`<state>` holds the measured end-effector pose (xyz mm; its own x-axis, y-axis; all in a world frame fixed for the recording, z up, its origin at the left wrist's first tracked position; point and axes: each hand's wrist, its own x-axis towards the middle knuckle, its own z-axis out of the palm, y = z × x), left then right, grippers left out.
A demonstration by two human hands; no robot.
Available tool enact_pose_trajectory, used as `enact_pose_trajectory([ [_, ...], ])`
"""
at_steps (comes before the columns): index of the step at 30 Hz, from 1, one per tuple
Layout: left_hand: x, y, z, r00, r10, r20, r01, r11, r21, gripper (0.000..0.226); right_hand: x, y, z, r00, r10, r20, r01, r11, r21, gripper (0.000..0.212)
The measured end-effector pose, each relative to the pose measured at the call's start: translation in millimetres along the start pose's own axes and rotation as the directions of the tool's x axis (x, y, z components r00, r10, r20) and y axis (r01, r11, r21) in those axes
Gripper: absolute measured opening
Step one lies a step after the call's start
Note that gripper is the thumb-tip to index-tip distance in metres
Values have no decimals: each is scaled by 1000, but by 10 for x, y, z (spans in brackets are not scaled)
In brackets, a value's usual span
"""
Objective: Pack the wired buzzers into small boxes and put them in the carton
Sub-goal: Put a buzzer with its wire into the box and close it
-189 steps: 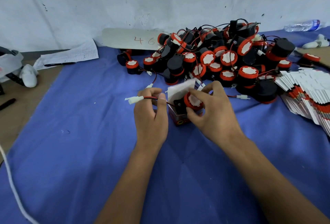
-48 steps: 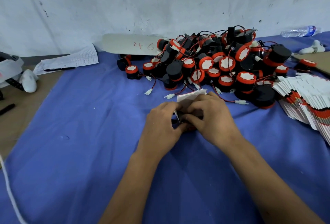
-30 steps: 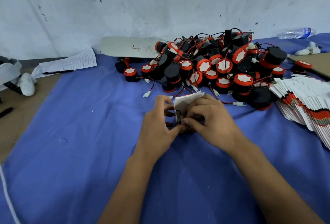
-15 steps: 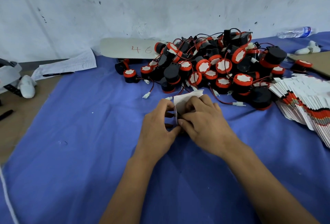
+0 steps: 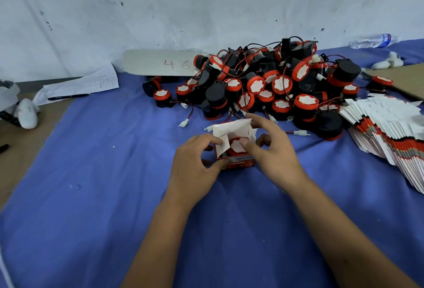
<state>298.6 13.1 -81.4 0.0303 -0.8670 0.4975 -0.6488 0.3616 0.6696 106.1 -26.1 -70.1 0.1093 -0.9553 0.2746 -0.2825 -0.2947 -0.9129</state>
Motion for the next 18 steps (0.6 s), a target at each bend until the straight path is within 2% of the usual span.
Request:
enact_pose_trajectory([
  [4,3,-22,-7,1000,7,-17,-7,1000,18,33,6,-44,16,988,37,147,-90,923,374,28],
  [7,4,-37,-12,1000,-9,-1,9,1000,23,34,57,-28,9,985,118,122,-155,918,364,38],
  [11,2,-42,9,1000,-13,11,13,1000,4,32,37,-24,26,990,85,116,-122,920,372,33],
  [18,21,-60,2,999,-13,-36,11,999,-53,13,77,5,-8,989,79,122,-113,944,311,28],
])
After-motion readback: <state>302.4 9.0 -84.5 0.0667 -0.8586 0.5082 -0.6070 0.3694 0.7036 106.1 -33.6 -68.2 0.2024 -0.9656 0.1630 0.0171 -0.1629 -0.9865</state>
